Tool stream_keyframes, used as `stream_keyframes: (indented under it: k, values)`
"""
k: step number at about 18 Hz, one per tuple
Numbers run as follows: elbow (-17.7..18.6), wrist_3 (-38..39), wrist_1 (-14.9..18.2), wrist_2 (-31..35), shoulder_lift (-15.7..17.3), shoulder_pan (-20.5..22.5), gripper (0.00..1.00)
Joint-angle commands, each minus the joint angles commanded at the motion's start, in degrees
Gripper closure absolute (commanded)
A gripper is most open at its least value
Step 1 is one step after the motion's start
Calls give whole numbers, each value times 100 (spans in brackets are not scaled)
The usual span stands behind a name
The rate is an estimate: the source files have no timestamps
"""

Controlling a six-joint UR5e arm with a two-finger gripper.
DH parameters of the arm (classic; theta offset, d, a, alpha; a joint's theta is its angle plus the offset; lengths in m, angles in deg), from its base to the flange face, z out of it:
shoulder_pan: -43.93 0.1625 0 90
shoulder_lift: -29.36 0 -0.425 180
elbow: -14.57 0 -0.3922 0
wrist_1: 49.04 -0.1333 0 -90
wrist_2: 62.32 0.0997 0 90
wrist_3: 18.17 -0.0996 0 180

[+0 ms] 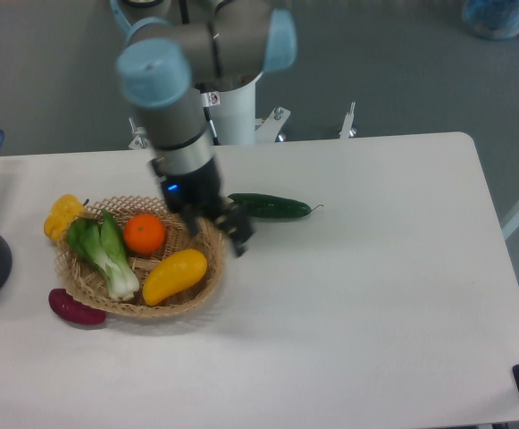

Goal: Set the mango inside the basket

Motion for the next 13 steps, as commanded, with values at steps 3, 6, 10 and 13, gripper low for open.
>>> stream_keyframes:
  k: [3,6,10,13]
  values:
    - [71,-536,-26,-88,9,756,0]
    - [150,-1413,-26,-648,-26,1757,0]
    - [167,-2680,-53,-1344,-253,2901,0]
    - [-156,-3191,-62,-1477,-929,3219,0]
